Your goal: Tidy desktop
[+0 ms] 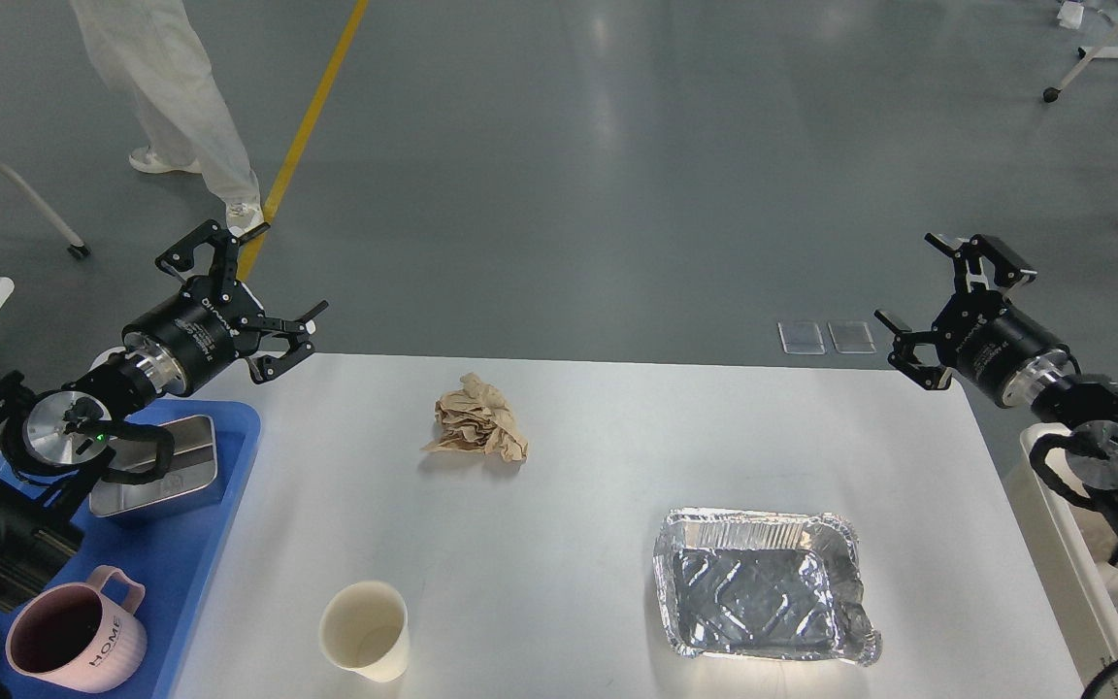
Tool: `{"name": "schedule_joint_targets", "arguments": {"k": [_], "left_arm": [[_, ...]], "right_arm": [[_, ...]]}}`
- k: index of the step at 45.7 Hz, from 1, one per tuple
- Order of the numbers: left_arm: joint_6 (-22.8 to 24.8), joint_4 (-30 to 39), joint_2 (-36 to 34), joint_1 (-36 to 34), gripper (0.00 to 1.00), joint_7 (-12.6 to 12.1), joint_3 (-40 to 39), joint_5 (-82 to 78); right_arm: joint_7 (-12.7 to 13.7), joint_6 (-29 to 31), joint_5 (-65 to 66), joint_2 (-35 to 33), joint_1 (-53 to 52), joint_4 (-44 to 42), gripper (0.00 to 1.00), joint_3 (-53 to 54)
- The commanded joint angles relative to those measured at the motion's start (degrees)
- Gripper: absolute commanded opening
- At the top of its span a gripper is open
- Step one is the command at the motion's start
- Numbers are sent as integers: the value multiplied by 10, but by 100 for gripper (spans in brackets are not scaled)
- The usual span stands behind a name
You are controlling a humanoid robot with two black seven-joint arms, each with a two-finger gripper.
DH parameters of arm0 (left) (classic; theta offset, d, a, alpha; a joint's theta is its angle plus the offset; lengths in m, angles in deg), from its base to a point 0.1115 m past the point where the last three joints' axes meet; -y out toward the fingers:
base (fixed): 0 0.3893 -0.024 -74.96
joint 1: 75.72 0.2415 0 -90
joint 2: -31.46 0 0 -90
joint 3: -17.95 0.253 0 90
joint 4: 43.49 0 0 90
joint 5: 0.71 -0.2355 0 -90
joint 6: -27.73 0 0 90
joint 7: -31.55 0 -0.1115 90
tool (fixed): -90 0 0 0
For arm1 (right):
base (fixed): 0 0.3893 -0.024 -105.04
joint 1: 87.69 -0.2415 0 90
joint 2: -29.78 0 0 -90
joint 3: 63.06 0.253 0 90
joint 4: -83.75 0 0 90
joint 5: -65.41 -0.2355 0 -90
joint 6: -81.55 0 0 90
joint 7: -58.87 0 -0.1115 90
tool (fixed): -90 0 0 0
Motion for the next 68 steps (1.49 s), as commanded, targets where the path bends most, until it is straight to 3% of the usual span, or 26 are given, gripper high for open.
{"name": "schedule_joint_targets", "arguments": {"k": [1,9,23,47,52,59,68], "left_arm": [[-4,42,-15,40,98,2,-7,-2],[3,86,-58,84,98,5,-45,-1],[5,135,-89,150,98,5,-101,-1],[4,141,-102,157,98,5,-117,-1],[5,141,-102,157,98,5,-118,-1],[5,141,-100,157,98,6,-118,-1],[5,141,-94,157,98,7,-118,-1]], "right_arm": [[0,-1,30,-35,-1,54,100,-41],[-3,-2,122,-66,-3,86,100,-55],[-11,33,125,-101,-8,91,100,-37],[-12,23,123,-118,1,131,100,-26],[-12,26,158,-171,5,196,100,-35],[-12,21,336,-241,16,286,100,-39],[-12,16,467,-355,42,409,100,-39]]}}
